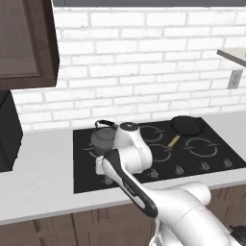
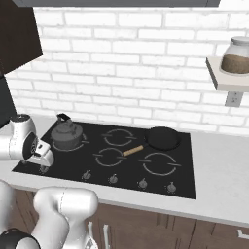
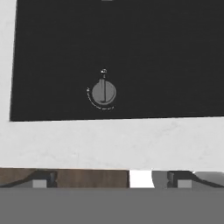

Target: Pick the kettle from the counter and place it on a stove burner. Then turn the burner on.

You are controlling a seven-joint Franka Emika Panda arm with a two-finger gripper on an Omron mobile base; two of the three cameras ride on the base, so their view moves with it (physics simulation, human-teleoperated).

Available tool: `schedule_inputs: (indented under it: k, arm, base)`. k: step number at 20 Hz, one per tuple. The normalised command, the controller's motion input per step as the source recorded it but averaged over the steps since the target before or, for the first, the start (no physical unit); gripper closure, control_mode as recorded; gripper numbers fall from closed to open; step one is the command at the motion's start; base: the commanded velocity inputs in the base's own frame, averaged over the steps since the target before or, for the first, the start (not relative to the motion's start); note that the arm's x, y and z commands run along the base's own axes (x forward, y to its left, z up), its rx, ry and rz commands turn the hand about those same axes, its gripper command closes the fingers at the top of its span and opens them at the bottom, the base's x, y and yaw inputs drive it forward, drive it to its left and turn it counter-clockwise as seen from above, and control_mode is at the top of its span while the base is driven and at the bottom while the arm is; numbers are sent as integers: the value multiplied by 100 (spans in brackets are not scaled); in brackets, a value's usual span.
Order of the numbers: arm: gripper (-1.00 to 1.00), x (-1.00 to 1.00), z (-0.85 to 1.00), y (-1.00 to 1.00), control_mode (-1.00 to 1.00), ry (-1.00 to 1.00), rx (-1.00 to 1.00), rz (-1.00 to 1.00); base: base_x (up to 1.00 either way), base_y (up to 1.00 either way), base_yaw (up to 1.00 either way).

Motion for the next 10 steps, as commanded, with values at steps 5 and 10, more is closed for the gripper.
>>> schedule_inputs:
  k: [5, 10]
  arm:
    - [-100, 46, -47, 4, -100, 0, -7, 0]
    - [-100, 37, -39, 3, -100, 0, -2, 0]
  base:
    - [0, 0, 0]
    - [0, 0, 0]
